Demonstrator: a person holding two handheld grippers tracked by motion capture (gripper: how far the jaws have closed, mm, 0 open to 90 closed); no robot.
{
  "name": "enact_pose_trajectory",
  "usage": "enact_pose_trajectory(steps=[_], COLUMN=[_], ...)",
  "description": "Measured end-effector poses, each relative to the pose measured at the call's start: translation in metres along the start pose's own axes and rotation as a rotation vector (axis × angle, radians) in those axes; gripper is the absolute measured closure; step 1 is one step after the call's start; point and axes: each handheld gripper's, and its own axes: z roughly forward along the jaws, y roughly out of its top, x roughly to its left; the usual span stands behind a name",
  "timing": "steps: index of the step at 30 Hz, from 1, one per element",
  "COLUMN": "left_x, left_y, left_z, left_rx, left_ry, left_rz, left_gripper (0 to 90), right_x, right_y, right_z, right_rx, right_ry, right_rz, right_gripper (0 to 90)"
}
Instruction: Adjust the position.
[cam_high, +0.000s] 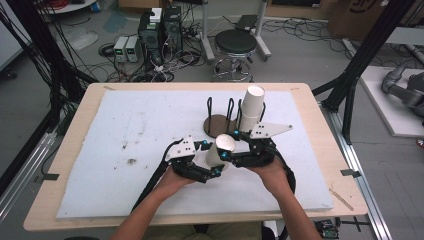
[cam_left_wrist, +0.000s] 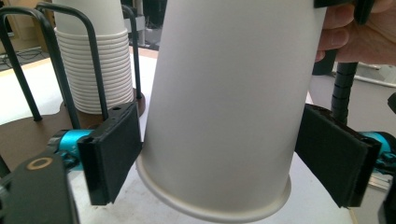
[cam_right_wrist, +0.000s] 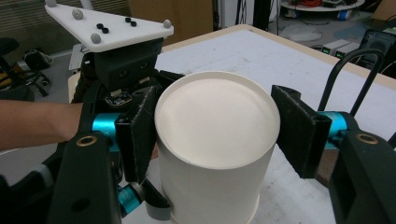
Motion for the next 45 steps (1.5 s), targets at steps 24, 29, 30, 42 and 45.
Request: enact_pose_trajectory(steps=[24, 29, 30, 42, 45], left_x=[0.001, 0.005, 0.005, 0.013, 0.014], left_y=[0.009, 0.017, 0.018, 0.039, 0.043], left_z=[-0.016, -0.024, -0.025, -0.04, -0.042], left_rx=[0.072, 0.148, 0.152, 0.309, 0.336], left_ry=[0.003, -0.013, -0.015, -0.063, -0.076], left_rz=[0.062, 0.08, 0.079, 0.141, 0.156], left_gripper=[32.1, 32.1, 32.1, 31.9, 31.8], right_x=[-0.005, -0.005, -0.005, -0.007, -0.006], right_y=[-0.002, -0.001, 0.0, 0.005, 0.01], right_z=[-0.007, -0.013, -0.014, -0.016, -0.012], right_rx=[-0.056, -0.042, -0.04, 0.06, 0.104], right_ry=[-0.021, -0.028, -0.023, 0.029, 0.049], right_rz=[0.051, -0.012, -0.021, -0.162, -0.208], right_gripper=[21.9, 20.8, 20.8, 20.3, 20.3])
